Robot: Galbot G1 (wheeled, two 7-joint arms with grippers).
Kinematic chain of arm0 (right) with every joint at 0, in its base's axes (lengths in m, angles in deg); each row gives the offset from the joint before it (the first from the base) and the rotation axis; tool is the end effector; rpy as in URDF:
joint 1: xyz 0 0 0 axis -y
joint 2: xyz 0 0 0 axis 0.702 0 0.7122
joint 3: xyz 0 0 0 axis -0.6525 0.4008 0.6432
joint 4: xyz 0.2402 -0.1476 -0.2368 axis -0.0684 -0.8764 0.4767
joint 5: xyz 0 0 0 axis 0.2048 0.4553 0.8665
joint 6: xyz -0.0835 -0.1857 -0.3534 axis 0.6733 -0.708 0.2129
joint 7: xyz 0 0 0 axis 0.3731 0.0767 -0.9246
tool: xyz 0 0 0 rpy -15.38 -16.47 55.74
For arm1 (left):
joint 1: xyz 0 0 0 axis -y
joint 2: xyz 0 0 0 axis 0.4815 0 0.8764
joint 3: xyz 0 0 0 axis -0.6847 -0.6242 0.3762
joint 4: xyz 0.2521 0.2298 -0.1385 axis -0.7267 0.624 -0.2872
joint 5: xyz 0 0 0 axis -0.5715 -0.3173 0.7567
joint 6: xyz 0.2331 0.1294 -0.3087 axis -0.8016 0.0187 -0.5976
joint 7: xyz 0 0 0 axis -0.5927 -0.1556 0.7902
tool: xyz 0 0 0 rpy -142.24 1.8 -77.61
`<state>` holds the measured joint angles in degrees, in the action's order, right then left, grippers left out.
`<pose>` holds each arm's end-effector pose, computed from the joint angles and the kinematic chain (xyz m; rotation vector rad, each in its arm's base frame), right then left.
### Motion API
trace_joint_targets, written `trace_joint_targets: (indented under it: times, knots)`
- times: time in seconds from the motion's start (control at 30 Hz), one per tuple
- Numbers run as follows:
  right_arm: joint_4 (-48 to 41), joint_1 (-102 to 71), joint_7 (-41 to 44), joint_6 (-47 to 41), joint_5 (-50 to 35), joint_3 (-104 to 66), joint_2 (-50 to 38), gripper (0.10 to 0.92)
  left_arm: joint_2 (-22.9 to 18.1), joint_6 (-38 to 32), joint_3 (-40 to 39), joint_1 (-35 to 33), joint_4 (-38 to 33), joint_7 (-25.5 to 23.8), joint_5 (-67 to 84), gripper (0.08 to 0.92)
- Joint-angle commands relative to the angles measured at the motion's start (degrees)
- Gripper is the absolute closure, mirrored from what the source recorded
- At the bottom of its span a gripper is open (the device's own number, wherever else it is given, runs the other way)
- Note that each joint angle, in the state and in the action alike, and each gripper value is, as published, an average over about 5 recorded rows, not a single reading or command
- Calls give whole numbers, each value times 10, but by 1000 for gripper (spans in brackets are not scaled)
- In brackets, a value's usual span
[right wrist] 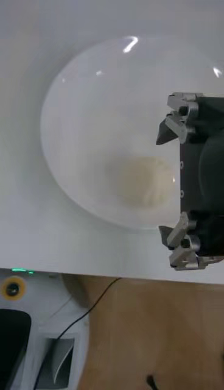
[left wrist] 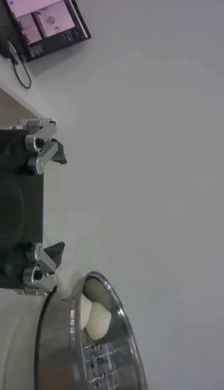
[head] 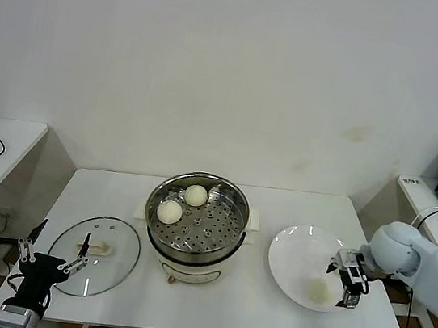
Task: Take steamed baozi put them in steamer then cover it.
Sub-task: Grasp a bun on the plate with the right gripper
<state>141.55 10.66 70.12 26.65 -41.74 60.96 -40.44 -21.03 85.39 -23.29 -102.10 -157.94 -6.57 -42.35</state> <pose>0.4817 -0.1640 -0.2210 1.2721 -1.2836 1.3616 0.1781 0.1056 -0.2656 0.0932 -2.9998 -0.6553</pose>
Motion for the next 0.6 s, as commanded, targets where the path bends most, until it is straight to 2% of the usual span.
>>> trace_joint_targets:
  times: [0.03,0.43,0.6]
  knots:
    - [-38,-59,-3,3,17,-40,19,203,1,0,0,0,1,0,0,177]
    - [-64,-57,-20,-9,14,-39,55,204,-1,-1,-1,6,7,0,0,177]
    - [-67,-53,-20,-18,13,-38,64,253,-1,-1,0,5,8,0,0,177]
